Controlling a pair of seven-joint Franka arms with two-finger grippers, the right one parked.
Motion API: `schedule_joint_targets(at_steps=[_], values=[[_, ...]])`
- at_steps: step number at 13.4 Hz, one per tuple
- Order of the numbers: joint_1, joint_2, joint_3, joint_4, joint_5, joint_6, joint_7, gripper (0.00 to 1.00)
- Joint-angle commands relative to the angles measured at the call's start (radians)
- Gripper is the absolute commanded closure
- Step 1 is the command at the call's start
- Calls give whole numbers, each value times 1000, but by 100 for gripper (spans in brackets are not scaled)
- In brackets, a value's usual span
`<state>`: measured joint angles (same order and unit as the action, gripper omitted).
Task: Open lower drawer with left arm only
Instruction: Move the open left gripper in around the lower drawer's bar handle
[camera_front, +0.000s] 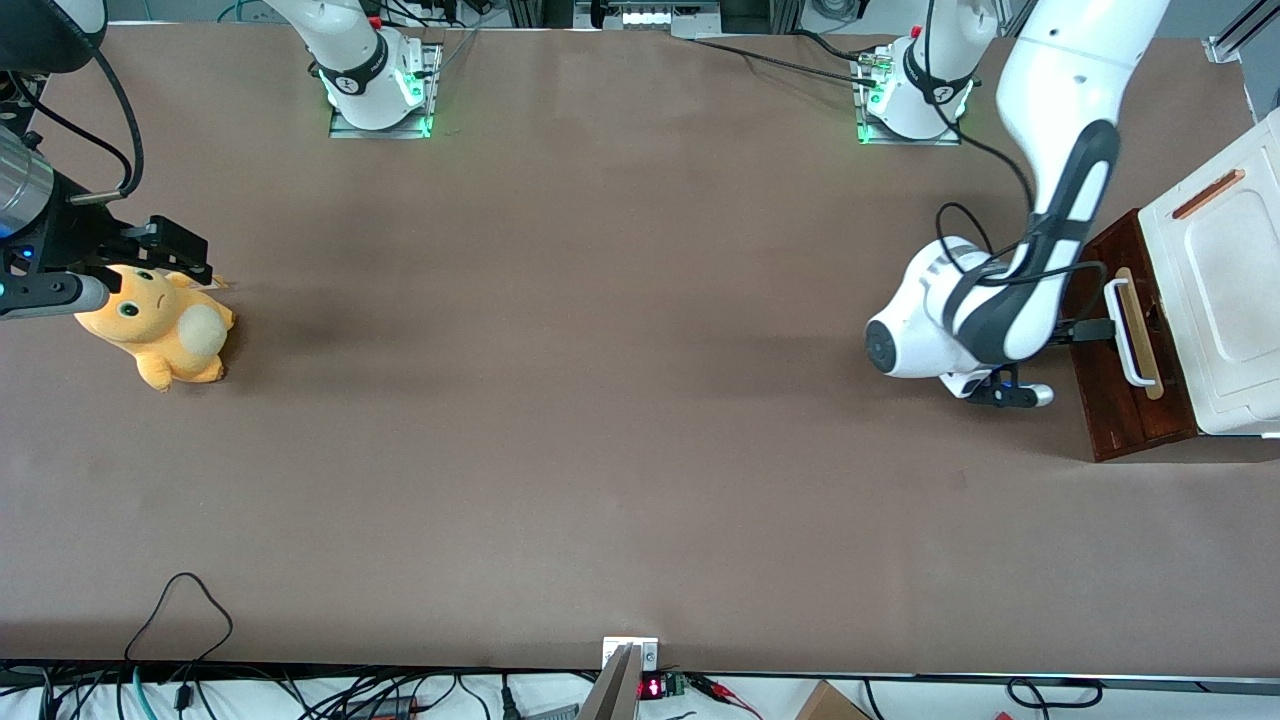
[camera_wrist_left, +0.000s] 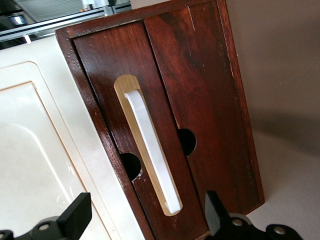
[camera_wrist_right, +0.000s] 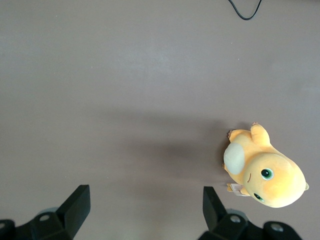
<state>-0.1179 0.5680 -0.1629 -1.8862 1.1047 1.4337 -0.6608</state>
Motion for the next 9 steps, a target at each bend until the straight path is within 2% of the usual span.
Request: schedule_joint_targets(at_steps=[1, 4, 9], values=[[-6, 15, 3, 9, 41, -26, -49, 0], [-6, 58, 2, 7, 124, -88, -86, 0], [-5, 122, 2, 7, 168, -121, -128, 0]])
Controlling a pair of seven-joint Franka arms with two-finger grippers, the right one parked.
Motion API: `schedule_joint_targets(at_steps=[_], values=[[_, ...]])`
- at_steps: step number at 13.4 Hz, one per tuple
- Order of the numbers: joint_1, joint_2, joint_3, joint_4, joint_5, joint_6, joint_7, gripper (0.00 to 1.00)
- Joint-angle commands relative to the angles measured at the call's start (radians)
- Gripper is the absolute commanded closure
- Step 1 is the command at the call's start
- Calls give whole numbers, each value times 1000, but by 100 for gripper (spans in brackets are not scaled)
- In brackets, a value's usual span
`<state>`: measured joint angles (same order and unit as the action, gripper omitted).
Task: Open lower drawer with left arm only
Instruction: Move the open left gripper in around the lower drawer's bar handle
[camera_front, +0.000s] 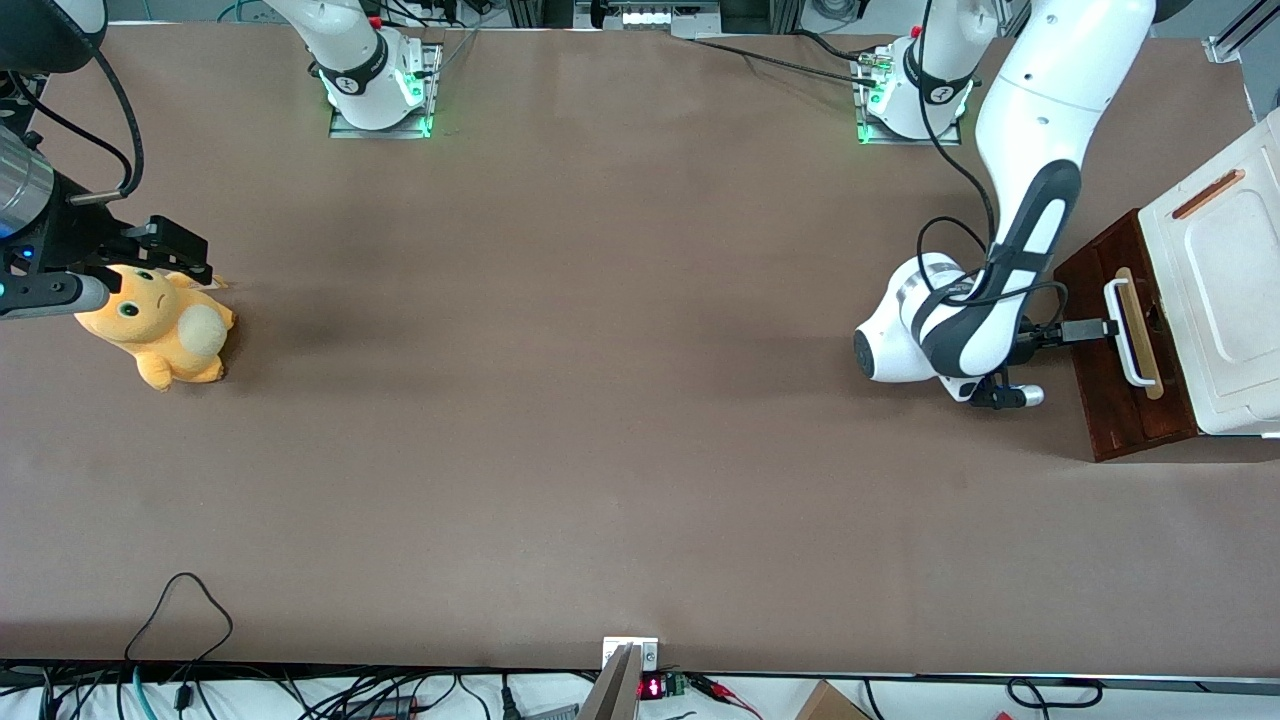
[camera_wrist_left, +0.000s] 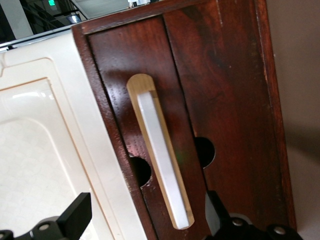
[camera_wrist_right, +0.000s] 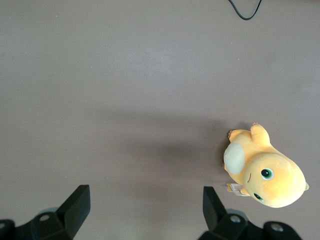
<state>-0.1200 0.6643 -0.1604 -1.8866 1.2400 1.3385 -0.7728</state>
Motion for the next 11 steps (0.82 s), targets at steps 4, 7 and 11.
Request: schedule_joint_targets(at_steps=[4, 7, 11], values=[[2, 50, 1, 7, 55, -32, -16, 0], [16, 64, 5, 7, 62, -33, -8, 0], [60, 72, 5, 7, 82, -19, 0, 0]])
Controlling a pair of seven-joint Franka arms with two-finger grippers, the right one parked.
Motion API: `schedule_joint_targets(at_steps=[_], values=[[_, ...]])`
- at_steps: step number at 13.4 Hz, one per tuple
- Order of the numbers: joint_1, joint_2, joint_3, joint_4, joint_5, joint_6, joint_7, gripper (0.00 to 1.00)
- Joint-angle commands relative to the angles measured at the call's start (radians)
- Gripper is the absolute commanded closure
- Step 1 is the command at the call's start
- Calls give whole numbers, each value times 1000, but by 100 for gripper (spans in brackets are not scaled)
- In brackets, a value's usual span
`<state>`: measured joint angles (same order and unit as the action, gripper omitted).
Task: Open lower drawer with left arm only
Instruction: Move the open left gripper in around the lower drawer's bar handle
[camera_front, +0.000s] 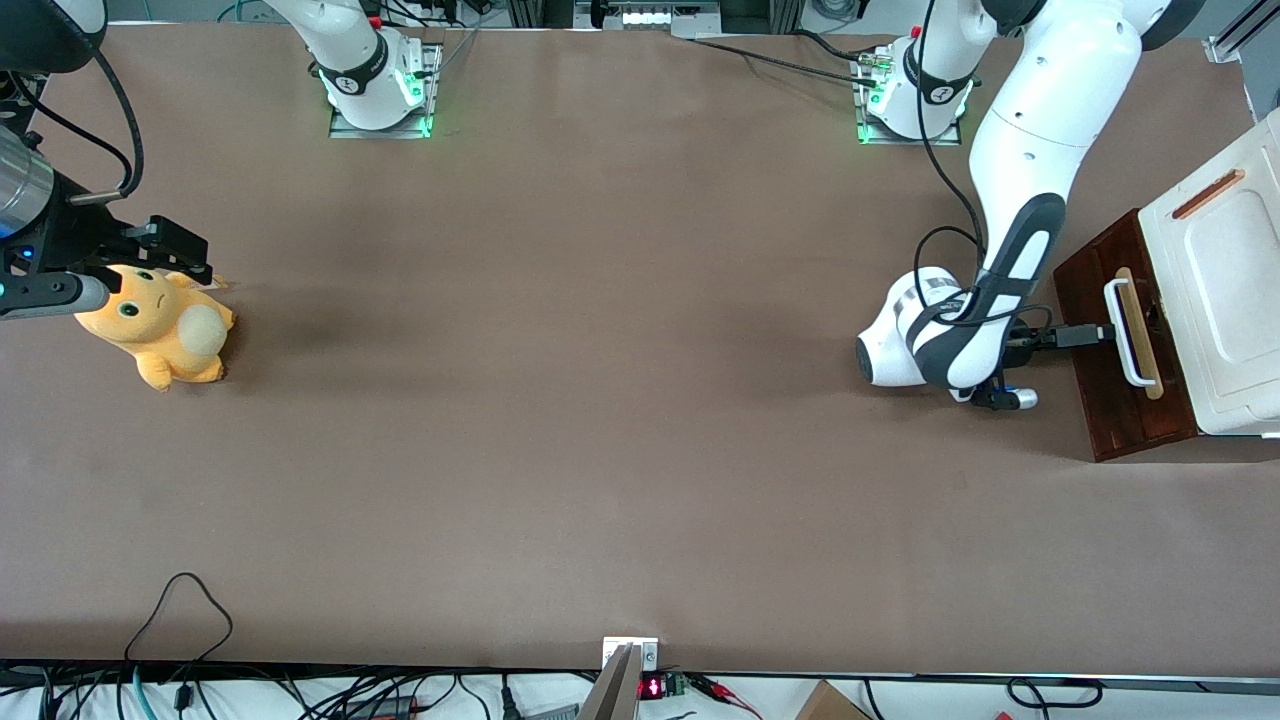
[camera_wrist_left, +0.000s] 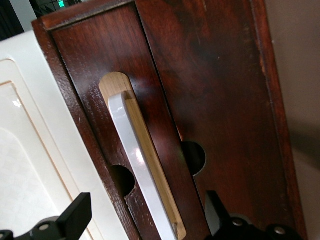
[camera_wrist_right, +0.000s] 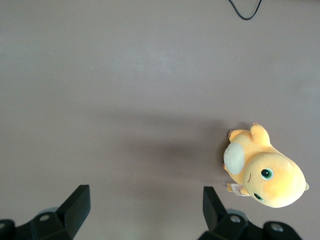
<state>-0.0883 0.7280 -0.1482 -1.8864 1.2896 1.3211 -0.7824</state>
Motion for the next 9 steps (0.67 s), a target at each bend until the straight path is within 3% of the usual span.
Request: schedule_joint_targets(at_steps=[1, 9], values=[[35, 8, -7, 7, 39, 3, 11, 0], [58, 18, -5, -7, 43, 3, 12, 2]])
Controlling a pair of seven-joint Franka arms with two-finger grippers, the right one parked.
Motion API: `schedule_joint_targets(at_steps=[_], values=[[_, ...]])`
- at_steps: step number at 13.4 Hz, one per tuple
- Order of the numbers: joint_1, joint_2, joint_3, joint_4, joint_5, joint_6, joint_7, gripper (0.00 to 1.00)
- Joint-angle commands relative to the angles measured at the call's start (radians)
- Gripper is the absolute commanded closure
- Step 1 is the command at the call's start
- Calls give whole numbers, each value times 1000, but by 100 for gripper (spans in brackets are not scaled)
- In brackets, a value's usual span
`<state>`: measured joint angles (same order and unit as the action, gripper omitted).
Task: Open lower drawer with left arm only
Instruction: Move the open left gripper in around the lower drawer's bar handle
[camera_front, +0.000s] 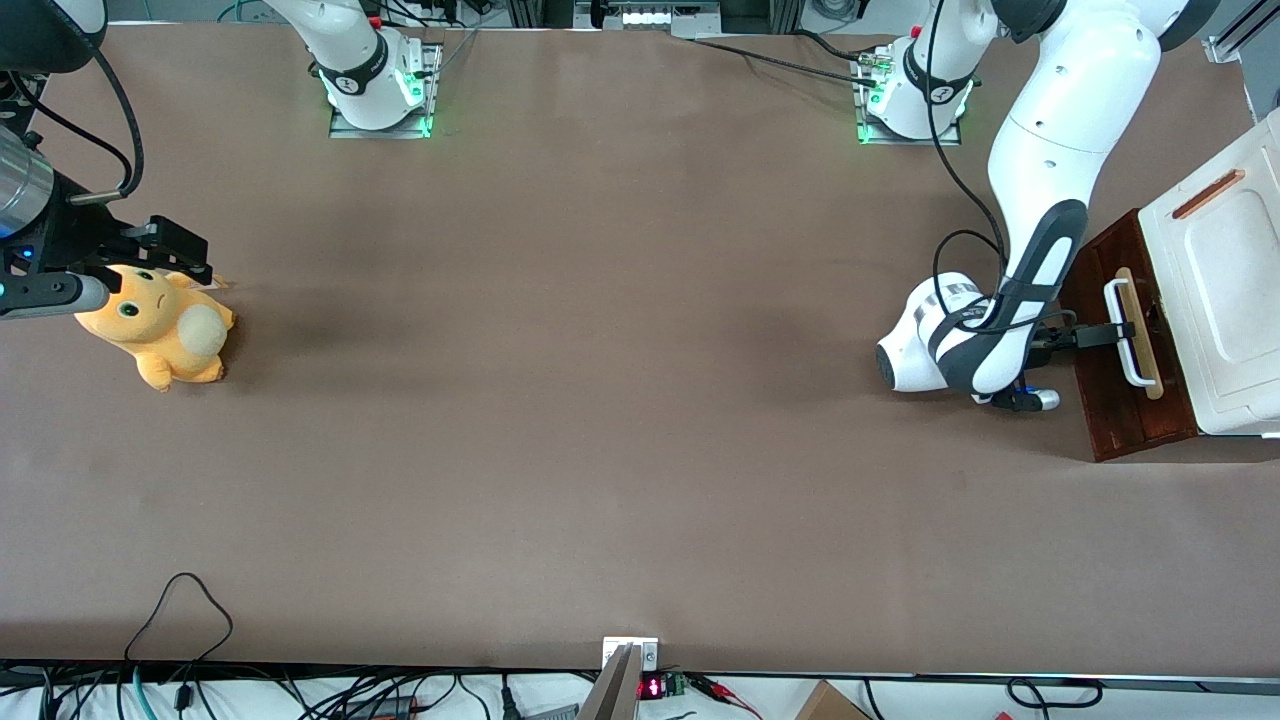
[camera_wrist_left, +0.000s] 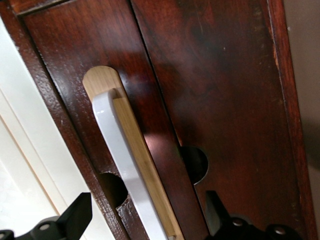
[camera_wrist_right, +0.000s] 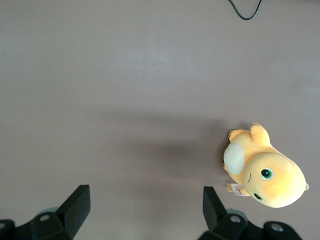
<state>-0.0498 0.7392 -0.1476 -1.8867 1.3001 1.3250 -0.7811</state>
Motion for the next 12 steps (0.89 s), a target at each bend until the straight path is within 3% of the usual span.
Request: schedule_joint_targets(at_steps=[1, 7, 12], values=[[25, 6, -6, -8, 42, -1, 11, 2], [36, 3, -6, -8, 45, -6, 11, 7], [44, -1, -6, -6, 44, -16, 6, 21]])
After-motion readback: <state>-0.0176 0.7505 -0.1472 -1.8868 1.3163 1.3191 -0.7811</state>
